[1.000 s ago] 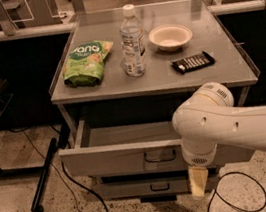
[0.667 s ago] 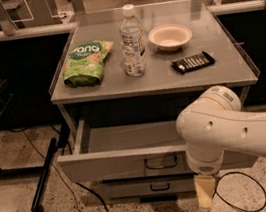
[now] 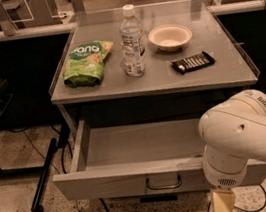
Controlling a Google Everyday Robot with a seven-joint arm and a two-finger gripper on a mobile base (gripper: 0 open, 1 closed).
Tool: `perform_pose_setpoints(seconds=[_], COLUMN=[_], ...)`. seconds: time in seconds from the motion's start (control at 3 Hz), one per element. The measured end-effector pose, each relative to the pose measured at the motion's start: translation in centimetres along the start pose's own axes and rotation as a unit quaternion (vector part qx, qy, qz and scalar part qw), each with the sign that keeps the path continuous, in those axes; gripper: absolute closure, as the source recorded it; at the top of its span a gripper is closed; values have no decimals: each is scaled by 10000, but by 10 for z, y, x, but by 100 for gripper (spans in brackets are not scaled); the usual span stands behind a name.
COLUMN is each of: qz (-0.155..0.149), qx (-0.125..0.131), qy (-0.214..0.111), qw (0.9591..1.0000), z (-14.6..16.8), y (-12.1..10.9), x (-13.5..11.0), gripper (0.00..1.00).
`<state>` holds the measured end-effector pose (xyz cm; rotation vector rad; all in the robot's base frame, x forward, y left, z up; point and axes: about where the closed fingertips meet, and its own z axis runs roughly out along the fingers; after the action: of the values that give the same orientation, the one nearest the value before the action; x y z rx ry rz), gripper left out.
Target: Open top drawer
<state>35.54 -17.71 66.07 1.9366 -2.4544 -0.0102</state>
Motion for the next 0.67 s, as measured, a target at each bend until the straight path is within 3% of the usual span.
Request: perform_pose_setpoints(seconds=[0.67], qz=[-73], qx=[-141], qy=[72], qw=[9998], z=[11], y=[4], x=[2], gripper=[0])
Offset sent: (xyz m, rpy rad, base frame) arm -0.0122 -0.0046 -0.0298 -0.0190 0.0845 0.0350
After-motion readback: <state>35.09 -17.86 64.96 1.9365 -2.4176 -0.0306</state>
